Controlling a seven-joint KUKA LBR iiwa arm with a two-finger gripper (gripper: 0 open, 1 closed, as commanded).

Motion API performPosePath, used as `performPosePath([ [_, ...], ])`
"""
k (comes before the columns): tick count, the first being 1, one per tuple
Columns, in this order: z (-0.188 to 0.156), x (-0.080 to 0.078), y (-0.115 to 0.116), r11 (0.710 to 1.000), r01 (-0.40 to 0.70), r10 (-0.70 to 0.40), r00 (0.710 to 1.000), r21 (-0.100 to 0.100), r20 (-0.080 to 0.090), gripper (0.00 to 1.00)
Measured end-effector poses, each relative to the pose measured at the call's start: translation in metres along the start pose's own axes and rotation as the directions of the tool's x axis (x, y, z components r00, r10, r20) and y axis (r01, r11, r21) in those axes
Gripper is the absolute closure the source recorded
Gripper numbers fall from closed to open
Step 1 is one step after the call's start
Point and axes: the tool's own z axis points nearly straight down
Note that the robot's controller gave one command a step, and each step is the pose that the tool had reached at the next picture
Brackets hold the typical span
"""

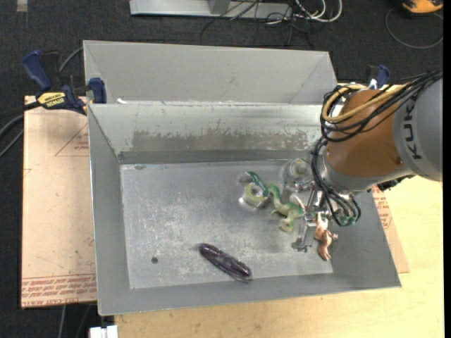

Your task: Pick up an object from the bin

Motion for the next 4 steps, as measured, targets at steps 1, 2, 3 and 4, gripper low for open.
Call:
performPosePath([
  [1, -0.004, -0.002, 0.0, 1.0, 0.002, -0.002, 1.0, 0.001, 0.007, 0.0],
  [2, 0.05, -0.053, -0.004, 0.938, 0.346, -0.346, 0.938, 0.004, 0.01, 0.0],
  [3, 0.057, -0.087, -0.022, 0.98, 0.2, -0.2, 0.98, 0.002, 0.014, 1.0],
  [4, 0.057, -0.087, -0.022, 0.98, 0.2, -0.2, 0.98, 0.002, 0.014, 1.0],
])
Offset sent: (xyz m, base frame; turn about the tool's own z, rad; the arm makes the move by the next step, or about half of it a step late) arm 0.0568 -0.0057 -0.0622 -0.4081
